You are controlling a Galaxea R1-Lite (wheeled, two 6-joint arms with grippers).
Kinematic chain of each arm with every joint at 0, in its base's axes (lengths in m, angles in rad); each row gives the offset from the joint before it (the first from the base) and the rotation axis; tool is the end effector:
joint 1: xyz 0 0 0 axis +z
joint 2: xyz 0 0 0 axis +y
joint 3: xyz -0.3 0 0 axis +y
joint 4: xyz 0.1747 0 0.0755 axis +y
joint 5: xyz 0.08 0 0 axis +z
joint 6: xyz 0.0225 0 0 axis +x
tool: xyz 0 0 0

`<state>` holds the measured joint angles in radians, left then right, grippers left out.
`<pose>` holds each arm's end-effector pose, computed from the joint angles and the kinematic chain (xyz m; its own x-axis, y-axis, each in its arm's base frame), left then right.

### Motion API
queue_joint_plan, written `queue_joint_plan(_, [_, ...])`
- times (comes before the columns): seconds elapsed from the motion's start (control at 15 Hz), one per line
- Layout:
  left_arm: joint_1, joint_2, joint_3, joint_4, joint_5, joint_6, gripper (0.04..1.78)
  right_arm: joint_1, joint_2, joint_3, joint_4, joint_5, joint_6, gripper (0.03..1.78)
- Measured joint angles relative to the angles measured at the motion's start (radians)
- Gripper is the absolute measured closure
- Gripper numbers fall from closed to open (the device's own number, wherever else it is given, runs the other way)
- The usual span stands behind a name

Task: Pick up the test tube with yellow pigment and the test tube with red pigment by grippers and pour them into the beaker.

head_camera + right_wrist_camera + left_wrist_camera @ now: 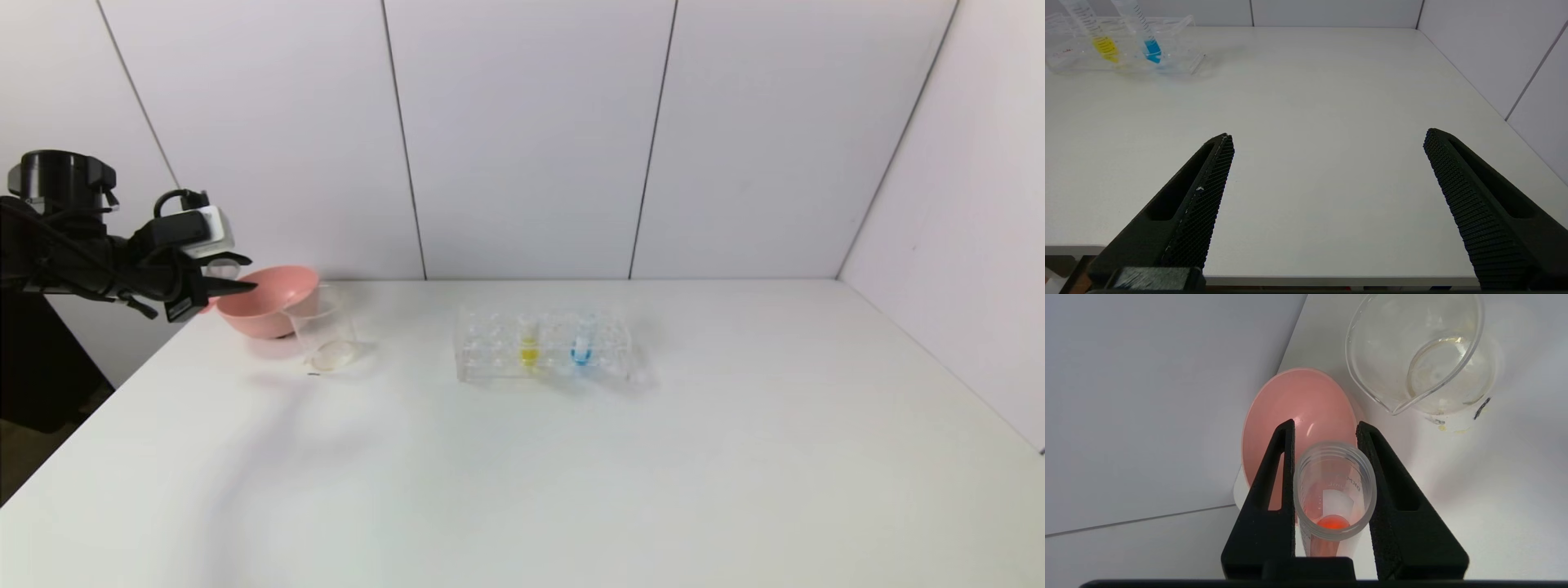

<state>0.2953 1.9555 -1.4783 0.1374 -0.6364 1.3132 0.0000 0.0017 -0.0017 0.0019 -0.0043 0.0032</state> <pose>0.3699 0.0986 0.2083 0.8016 -0.3774 -0.4638 0.5922 0.3943 0.7027 -0.0228 -0.0001 0.0758 1.0000 -0.0043 -0.0019 0.0043 1.0000 0.0032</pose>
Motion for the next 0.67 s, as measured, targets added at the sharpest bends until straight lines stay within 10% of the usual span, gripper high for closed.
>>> queue_joint_plan(0.67, [-0.013, -0.002, -0.042, 0.091, 0.004, 0.106, 1.30, 0.000, 0.000, 0.000, 0.000, 0.000, 0.000, 0.11])
